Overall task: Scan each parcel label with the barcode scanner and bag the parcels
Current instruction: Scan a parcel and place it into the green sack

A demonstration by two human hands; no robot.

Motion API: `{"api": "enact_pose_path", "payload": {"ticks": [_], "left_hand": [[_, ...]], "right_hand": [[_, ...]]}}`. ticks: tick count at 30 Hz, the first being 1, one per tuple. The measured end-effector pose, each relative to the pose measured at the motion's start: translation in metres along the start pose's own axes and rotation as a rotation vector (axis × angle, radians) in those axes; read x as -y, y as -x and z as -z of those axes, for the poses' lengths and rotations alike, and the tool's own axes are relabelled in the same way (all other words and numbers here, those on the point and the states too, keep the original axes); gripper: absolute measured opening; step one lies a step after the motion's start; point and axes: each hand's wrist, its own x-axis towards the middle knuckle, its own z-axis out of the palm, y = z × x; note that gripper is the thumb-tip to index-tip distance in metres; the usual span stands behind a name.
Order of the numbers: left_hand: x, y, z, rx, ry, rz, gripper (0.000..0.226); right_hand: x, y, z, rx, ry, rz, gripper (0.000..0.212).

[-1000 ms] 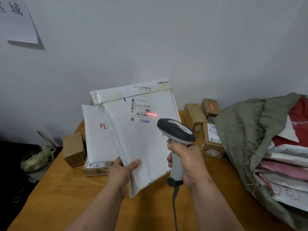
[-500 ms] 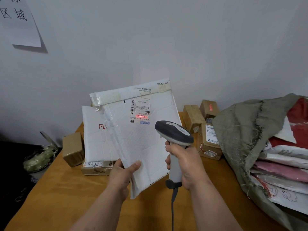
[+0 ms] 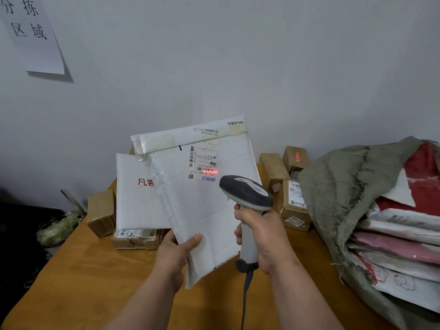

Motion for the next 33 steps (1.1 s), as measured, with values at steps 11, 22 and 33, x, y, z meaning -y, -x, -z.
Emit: {"api": "enact_pose_path", "payload": {"ticks": [11, 22, 33], "left_hand": [[-0.011, 0.007, 0.0, 0.062, -0.042, -0.035, 0.044], [-0.084, 0.033, 0.0, 0.175, -0.017, -0.268, 0.029], [-0.087, 0.062, -0.072, 0.399, 0.127, -0.121, 0.046]], "right_hand": [[0.005, 0.022, 0.003, -0.078, 0.029, 0.001, 0.039], [0.012, 0.055, -0.024, -0.338, -0.059, 0.09, 0.019], [0.026, 0.1, 0.033, -0.895, -0.207, 0.3, 0.027]]}}
